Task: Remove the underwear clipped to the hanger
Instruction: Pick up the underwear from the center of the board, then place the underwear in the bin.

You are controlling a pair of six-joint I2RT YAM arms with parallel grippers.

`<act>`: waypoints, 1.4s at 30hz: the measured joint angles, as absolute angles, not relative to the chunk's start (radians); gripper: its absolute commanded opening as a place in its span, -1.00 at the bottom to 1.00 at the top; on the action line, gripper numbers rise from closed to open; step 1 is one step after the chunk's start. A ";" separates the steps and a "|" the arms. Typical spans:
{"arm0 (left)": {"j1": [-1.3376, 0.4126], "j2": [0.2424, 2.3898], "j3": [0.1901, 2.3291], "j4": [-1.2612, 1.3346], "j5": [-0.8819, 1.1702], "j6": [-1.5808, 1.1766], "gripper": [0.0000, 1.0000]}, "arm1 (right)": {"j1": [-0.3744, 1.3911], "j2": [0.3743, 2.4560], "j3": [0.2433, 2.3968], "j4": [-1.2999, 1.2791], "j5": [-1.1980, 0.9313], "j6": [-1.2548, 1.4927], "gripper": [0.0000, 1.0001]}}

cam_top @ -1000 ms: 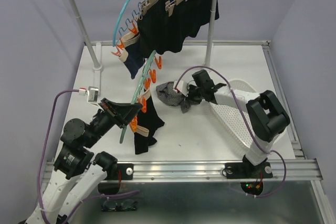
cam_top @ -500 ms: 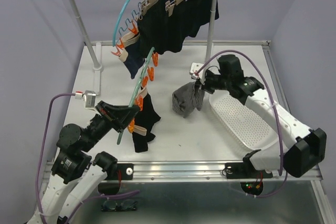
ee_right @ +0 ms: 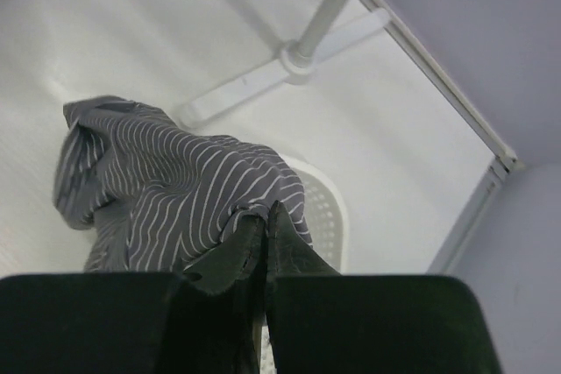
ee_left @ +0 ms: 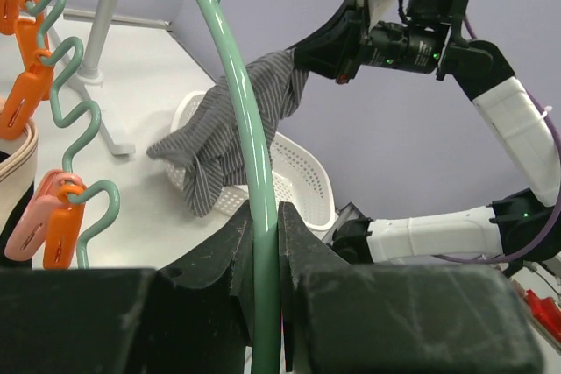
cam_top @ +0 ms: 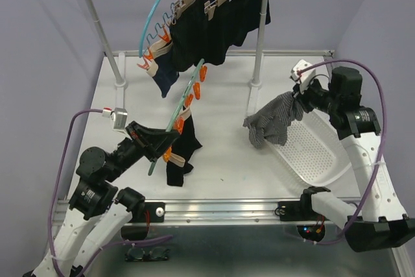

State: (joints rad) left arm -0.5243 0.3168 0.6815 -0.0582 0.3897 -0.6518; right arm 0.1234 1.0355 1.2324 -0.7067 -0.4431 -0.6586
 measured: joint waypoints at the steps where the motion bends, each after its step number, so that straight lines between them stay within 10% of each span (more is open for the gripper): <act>1: -0.524 0.327 0.681 -0.049 0.397 -0.652 -1.00 | 0.090 1.019 1.243 -0.712 -0.433 -0.648 -0.99; 22: -0.524 0.420 0.673 0.072 0.527 -0.674 -1.00 | -0.015 0.831 1.199 -0.733 -0.164 -0.571 -0.93; 25: -0.524 0.430 0.666 0.087 0.542 -0.680 -1.00 | -0.019 0.824 1.127 -0.727 -0.165 -0.570 -0.54; 27: -0.524 0.437 0.664 0.096 0.553 -0.685 -1.00 | -0.020 0.824 1.076 -0.733 -0.166 -0.569 0.34; 31: -0.524 0.454 0.662 0.134 0.585 -0.701 -1.00 | -0.020 0.817 1.000 -0.733 -0.177 -0.561 0.99; 42: -0.524 0.527 0.594 0.346 0.671 -0.833 -1.00 | -0.020 0.844 0.993 -0.733 -0.684 -0.599 1.00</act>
State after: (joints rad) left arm -0.5243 0.5266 0.5938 0.3462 0.6708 -0.8333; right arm -0.0204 0.8440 0.9928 -0.7330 -0.6838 -0.5991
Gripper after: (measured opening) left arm 0.218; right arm 0.999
